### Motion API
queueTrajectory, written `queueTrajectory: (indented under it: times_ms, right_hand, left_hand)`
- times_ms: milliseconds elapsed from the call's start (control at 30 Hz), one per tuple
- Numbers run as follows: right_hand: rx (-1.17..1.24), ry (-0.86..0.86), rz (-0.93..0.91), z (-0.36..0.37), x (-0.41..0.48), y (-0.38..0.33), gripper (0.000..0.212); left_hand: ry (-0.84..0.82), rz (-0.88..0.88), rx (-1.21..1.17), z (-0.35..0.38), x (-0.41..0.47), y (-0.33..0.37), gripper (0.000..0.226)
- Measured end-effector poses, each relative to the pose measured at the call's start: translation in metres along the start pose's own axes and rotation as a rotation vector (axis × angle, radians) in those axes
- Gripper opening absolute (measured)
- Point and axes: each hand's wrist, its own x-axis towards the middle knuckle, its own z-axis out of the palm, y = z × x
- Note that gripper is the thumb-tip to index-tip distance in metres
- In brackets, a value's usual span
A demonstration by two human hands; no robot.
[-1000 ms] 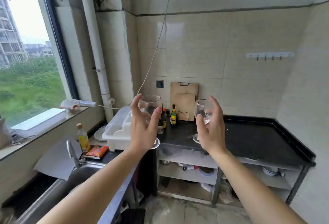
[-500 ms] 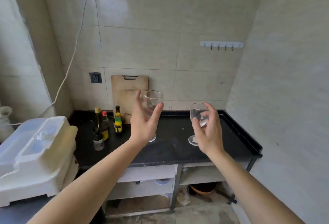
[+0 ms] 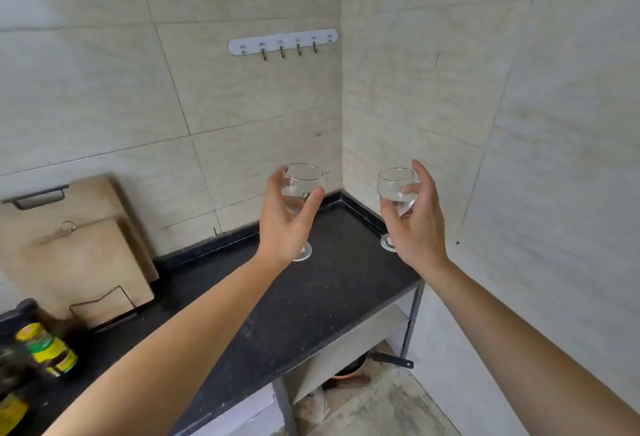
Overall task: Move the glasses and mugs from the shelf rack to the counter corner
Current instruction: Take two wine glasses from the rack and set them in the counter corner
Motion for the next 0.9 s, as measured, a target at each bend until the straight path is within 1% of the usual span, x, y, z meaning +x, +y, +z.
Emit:
queueTrajectory:
  times_ms: [167,267,367,533,633,900]
  right_hand:
    - [0.016,-0.071,0.132,0.035,0.092,0.066,0.092]
    - [0.001,-0.136,0.178,0.065,0.15,0.093,0.098]
    - [-0.007,-0.179,0.207,0.1,0.191,0.109,0.092]
    - [-0.037,-0.236,0.203,0.157,0.238,0.131,0.072]
    - [-0.067,-0.233,0.19,0.185,0.26,0.147,0.07]
    - [-0.094,-0.287,0.301,0.247,0.303,0.212,0.067]
  left_hand:
    - [-0.008,-0.178,0.004,0.066,0.083,-0.038,0.082]
    - [-0.006,-0.23,0.014,0.087,0.133,-0.061,0.08]
    - [0.007,-0.247,0.047,0.093,0.169,-0.087,0.068]
    - [0.006,-0.252,0.089,0.095,0.233,-0.132,0.056]
    - [0.0,-0.271,0.058,0.098,0.267,-0.166,0.055]
    - [-0.045,-0.396,0.053,0.127,0.327,-0.251,0.069]
